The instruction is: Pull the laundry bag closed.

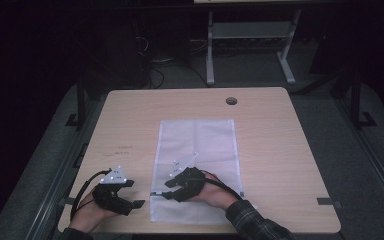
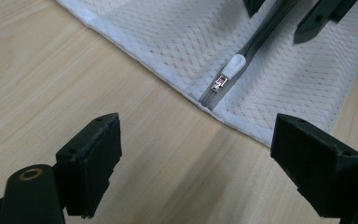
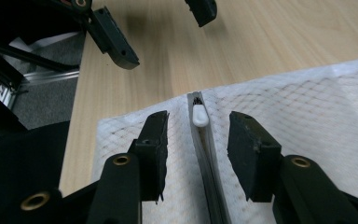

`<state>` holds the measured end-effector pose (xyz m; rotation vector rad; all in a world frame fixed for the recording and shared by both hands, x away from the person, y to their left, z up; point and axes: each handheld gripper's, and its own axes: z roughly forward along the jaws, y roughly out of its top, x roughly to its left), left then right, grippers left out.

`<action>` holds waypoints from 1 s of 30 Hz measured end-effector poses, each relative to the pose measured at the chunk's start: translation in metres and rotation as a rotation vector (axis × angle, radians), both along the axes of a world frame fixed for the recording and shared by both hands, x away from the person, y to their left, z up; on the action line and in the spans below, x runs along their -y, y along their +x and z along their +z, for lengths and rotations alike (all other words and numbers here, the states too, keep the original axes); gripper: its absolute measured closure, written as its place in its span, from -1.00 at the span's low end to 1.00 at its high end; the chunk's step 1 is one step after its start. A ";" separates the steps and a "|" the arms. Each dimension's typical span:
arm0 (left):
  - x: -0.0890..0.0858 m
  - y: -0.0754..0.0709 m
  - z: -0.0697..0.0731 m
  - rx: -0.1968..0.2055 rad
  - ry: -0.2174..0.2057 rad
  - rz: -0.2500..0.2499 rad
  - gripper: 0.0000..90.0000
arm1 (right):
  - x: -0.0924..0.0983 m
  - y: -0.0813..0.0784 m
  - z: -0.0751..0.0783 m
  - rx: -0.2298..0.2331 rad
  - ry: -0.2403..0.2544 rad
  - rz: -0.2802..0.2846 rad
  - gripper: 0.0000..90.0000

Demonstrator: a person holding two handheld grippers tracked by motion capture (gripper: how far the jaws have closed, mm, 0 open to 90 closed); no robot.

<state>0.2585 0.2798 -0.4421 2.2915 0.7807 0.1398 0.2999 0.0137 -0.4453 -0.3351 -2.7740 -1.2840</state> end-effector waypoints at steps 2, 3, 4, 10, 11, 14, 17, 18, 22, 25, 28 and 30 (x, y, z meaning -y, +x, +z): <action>0.000 0.000 0.000 0.000 0.000 -0.001 -0.65 | -0.005 0.000 -0.003 -0.003 -0.008 0.007 0.28; 0.000 0.000 0.000 0.000 -0.002 0.000 -0.65 | -0.010 0.001 -0.005 -0.004 -0.013 0.012 0.30; 0.000 0.000 0.000 0.000 -0.002 0.000 -0.65 | -0.012 0.001 -0.006 -0.004 -0.016 0.014 0.30; 0.001 0.000 0.000 0.001 -0.004 -0.003 -0.65 | -0.025 0.004 -0.011 -0.002 -0.028 0.021 0.35; 0.001 0.000 0.000 0.001 -0.003 -0.004 -0.65 | -0.025 0.004 -0.011 -0.002 -0.028 0.021 0.35; 0.001 0.000 0.000 -0.001 -0.006 -0.004 -0.65 | -0.031 0.005 -0.015 0.005 -0.047 0.029 0.39; 0.001 0.000 0.000 -0.001 -0.006 -0.005 -0.65 | -0.033 0.006 -0.017 0.007 -0.049 0.028 0.43; 0.001 0.000 0.000 -0.001 -0.006 -0.005 -0.65 | -0.033 0.006 -0.017 0.009 -0.051 0.026 0.45; 0.001 0.000 0.000 -0.001 -0.006 -0.006 -0.65 | -0.035 0.007 -0.020 0.014 -0.068 0.036 0.48; 0.001 0.000 0.000 -0.002 -0.006 -0.006 -0.65 | -0.036 0.006 -0.021 0.028 -0.078 0.039 0.58; 0.002 0.000 0.000 -0.002 -0.003 -0.006 -0.65 | -0.036 0.006 -0.021 0.046 -0.081 0.042 0.74; 0.002 0.000 0.000 -0.002 -0.004 -0.006 -0.65 | -0.036 0.006 -0.021 0.048 -0.082 0.045 0.77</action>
